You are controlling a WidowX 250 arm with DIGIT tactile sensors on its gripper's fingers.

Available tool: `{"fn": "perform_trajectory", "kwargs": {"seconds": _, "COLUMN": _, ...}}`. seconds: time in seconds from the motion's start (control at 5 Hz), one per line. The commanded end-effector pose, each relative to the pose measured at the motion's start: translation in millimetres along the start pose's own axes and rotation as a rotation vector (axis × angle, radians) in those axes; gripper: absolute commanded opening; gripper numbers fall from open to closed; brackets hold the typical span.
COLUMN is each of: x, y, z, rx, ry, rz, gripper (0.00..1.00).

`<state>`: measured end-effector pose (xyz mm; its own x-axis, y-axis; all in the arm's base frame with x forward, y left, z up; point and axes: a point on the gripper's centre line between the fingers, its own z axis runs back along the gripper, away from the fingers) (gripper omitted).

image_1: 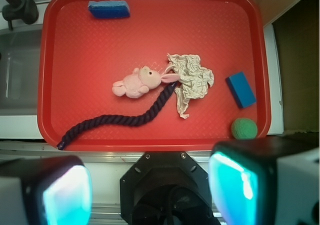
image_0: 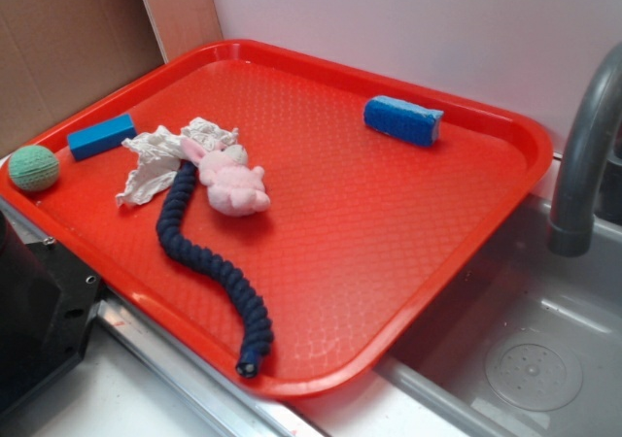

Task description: Grab the blue sponge.

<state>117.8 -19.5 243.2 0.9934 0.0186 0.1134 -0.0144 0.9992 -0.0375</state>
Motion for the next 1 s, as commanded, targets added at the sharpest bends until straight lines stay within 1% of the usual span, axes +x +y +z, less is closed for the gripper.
{"fn": "perform_trajectory", "kwargs": {"seconds": 0.0, "x": 0.0, "y": 0.0, "z": 0.0, "rx": 0.000, "ry": 0.000, "rz": 0.000, "gripper": 1.00}}
{"fn": "perform_trajectory", "kwargs": {"seconds": 0.2, "x": -6.2, "y": 7.3, "z": 7.4, "rx": 0.007, "ry": -0.019, "rz": 0.069, "gripper": 1.00}}
{"fn": "perform_trajectory", "kwargs": {"seconds": 0.8, "x": -6.2, "y": 7.3, "z": 7.4, "rx": 0.007, "ry": -0.019, "rz": 0.069, "gripper": 1.00}}
